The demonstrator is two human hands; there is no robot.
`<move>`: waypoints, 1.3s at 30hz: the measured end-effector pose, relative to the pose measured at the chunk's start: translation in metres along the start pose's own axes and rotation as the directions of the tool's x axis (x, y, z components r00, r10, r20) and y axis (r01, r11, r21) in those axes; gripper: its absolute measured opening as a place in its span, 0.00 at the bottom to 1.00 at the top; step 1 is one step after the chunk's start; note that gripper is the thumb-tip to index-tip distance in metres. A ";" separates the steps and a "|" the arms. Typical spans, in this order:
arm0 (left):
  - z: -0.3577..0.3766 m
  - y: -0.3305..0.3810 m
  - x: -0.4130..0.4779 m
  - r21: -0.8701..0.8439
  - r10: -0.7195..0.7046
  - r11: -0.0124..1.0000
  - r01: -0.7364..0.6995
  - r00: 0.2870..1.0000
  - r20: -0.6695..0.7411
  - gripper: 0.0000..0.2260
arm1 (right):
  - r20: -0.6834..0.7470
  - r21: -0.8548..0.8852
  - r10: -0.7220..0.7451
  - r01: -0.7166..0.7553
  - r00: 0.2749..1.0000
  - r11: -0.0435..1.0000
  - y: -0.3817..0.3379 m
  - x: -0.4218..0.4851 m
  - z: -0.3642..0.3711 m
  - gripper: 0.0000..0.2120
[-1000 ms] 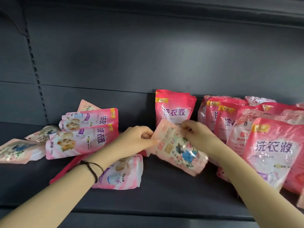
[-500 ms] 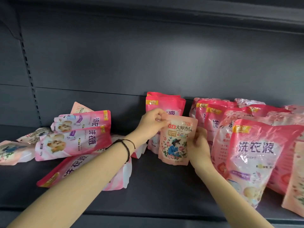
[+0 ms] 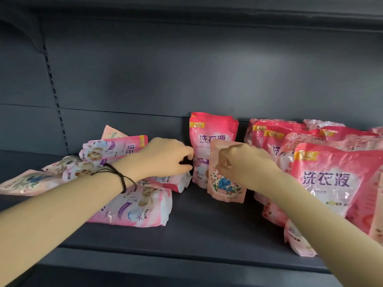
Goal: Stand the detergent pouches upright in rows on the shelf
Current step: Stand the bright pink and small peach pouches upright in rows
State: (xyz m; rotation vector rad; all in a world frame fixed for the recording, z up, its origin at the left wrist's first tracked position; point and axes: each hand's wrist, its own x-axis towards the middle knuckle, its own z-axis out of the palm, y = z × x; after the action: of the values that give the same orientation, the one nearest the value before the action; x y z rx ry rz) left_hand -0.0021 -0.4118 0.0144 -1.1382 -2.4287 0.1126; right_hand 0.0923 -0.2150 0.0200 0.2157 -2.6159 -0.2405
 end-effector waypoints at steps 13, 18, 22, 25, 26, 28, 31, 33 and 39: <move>-0.003 -0.066 -0.088 0.214 -0.141 0.973 0.087 0.958 0.251 0.13 | 0.255 0.016 -0.308 0.314 0.917 0.949 -0.054 0.034 0.020 0.12; 0.007 -0.103 -0.089 0.246 -0.170 0.963 0.108 0.954 0.246 0.15 | 0.346 -0.040 -0.303 0.336 0.888 0.941 -0.088 0.076 0.027 0.14; 0.021 -0.138 -0.084 0.199 -0.125 0.977 0.072 0.956 0.264 0.13 | 0.403 -0.042 -0.260 0.302 0.877 0.952 -0.108 0.110 0.038 0.13; 0.041 -0.161 -0.079 0.176 -0.084 0.984 0.035 0.958 0.276 0.14 | 0.452 0.010 -0.206 0.226 0.868 0.974 -0.122 0.132 0.053 0.14; 0.048 -0.167 -0.078 0.148 -0.080 0.988 0.039 0.955 0.285 0.13 | 0.472 0.029 -0.186 0.196 0.862 0.980 -0.124 0.137 0.059 0.14; 0.059 -0.174 -0.072 0.073 -0.062 0.996 0.043 0.955 0.289 0.13 | 0.529 0.084 -0.149 0.123 0.836 0.989 -0.124 0.147 0.071 0.15; 0.071 -0.175 -0.060 -0.066 -0.030 0.997 0.046 0.972 0.233 0.12 | 0.606 0.196 -0.106 -0.019 0.788 0.980 -0.119 0.162 0.089 0.19; 0.078 -0.174 -0.045 -0.163 -0.014 0.986 0.043 0.985 0.173 0.10 | 0.639 0.232 -0.075 -0.100 0.765 0.968 -0.116 0.174 0.101 0.21; 0.102 -0.169 -0.002 -0.389 0.019 0.919 0.057 0.982 0.187 0.16 | 0.720 0.234 0.067 -0.333 0.690 0.914 -0.112 0.194 0.141 0.14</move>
State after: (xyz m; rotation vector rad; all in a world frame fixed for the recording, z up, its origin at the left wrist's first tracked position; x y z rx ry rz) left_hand -0.1650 -0.5121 -0.0333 -1.3220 -2.7091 -0.3045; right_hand -0.1326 -0.3434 -0.0335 -0.0840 -3.4106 0.3013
